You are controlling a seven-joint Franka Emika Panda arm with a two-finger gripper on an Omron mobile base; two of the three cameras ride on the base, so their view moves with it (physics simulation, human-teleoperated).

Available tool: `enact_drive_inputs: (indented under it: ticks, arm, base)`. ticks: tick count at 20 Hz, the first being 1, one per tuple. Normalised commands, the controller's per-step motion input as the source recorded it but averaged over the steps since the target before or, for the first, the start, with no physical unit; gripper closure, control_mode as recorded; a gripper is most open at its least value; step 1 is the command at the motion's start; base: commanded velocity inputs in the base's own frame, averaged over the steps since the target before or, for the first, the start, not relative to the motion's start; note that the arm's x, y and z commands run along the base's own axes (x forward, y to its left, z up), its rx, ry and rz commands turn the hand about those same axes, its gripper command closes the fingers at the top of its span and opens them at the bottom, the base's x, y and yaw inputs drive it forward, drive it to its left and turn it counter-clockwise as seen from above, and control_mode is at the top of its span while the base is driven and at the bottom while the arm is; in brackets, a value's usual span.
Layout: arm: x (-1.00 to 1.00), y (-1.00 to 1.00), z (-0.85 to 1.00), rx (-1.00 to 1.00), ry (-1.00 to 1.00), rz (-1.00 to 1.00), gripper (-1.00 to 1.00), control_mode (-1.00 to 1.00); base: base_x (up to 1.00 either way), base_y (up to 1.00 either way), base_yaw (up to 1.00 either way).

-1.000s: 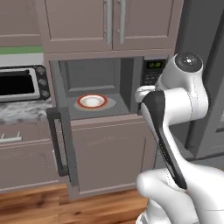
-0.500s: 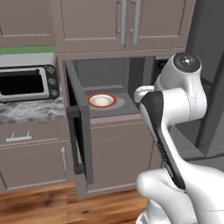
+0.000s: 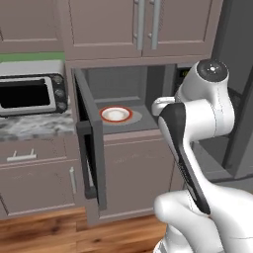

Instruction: Transport the fish from the fridge to the microwave and turn on the microwave.

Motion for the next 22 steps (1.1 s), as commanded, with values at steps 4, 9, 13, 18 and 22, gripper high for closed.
enact_drive_inputs:
  ticks: [4, 9, 13, 18, 22]
  arm:
    - [0.00, 0.00, 0.00, 0.00, 0.00, 0.00, 1.00, 1.00]
    - [0.00, 0.00, 0.00, 0.00, 0.00, 0.00, 1.00, 1.00]
    - [0.00, 0.00, 0.00, 0.00, 0.00, 0.00, 1.00, 1.00]
    - [0.00, 0.00, 0.00, 0.00, 0.00, 0.00, 1.00, 1.00]
    - [0.00, 0.00, 0.00, 0.00, 0.00, 0.00, 1.00, 1.00]
  base:
    - [0.39, 0.30, 0.00]
    - [0.28, 0.22, 0.01]
    - [0.05, 0.04, 0.05]
    - [0.00, 0.00, 0.00]
    - [0.00, 0.00, 0.00]
